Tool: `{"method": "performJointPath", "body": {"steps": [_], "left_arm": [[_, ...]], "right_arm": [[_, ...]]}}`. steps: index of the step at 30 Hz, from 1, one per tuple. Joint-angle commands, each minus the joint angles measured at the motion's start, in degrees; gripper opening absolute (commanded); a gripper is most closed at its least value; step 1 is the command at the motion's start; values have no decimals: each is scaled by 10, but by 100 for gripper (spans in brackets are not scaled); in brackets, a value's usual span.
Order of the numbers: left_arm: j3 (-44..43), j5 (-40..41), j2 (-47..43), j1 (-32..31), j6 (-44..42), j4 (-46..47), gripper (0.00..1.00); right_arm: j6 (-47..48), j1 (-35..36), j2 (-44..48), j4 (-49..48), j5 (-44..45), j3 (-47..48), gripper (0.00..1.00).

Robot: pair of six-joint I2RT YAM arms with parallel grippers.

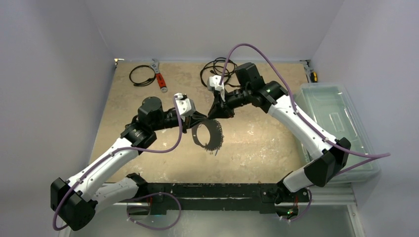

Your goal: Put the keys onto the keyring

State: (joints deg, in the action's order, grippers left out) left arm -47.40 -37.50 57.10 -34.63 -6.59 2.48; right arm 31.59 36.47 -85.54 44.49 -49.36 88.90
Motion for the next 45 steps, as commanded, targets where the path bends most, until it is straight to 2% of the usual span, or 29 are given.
{"method": "performJointPath", "body": {"steps": [1, 2, 4, 7, 16, 25, 32, 36, 42, 45], "left_arm": [[-11, 26, -17, -3, 10, 39, 0], [-6, 30, -23, -2, 11, 44, 0], [-2, 35, -30, -2, 13, 51, 0], [-2, 35, -34, -2, 14, 51, 0], [10, 23, -55, -2, 23, 71, 0], [13, 23, -62, -2, 27, 75, 0], [16, 32, -60, -2, 28, 78, 0], [17, 37, -59, -2, 30, 80, 0], [18, 41, -54, -2, 32, 85, 0], [17, 46, -54, -2, 32, 85, 0]], "right_arm": [[-21, 5, 38, -58, -12, -10, 29], [-37, 3, 52, -91, 3, -25, 38], [-79, -7, 89, -172, 14, -73, 50], [-101, -26, 120, -230, 14, -106, 54], [-102, -41, 127, -235, -33, -101, 52], [-89, -41, 85, -198, -103, -77, 42], [-82, -41, 61, -180, -92, -75, 42], [-82, -41, 53, -198, -105, -84, 42], [-126, -38, 45, -274, -136, -113, 39], [-125, -29, 36, -272, -138, -106, 38]]}}
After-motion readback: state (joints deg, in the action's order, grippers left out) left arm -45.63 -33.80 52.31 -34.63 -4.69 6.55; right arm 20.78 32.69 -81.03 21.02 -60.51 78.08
